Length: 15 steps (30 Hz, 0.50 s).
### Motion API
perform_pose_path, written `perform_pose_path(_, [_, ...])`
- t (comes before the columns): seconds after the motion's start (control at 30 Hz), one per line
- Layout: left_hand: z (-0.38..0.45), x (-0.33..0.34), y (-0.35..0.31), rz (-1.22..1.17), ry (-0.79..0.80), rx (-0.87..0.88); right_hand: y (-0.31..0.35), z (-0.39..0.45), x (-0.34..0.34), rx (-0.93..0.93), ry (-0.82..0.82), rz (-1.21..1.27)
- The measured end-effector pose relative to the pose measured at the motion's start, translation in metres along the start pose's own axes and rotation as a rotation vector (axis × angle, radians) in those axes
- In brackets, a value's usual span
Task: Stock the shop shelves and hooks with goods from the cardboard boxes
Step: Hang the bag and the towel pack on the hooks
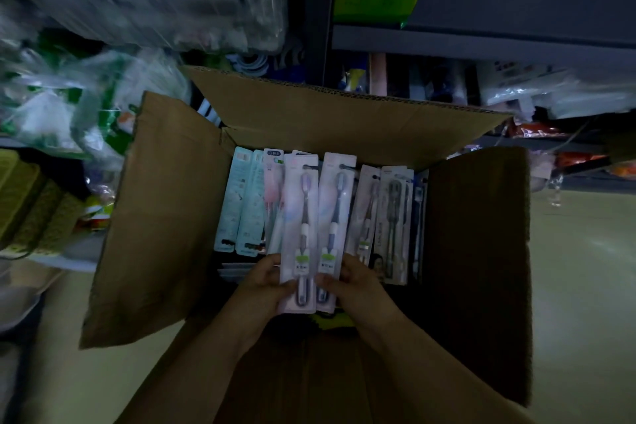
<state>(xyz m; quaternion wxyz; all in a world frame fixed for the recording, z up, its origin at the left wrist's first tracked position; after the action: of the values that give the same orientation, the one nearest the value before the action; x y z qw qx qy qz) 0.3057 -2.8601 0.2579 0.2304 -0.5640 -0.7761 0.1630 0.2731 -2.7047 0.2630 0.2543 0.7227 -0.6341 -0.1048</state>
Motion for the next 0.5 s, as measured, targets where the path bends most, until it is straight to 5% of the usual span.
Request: perform_pose_path(0.5, [-0.064, -0.004, -0.005, -0.097, 0.044, 0.006, -0.017, -0.045, 0.023, -0.013, 0.182, -0.314])
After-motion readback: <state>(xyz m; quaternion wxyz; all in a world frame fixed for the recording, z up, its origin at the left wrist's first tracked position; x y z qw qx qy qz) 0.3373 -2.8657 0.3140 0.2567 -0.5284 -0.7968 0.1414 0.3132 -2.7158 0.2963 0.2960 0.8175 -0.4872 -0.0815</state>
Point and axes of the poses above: each hand's wrist, its own z-axis towards the middle knuckle, its own x-axis out of the palm, y = z × x, the point moved 2 cm from there along z, towards the middle knuckle, and after that the axes turned 4 degrees about x, right-handed, at the moved point
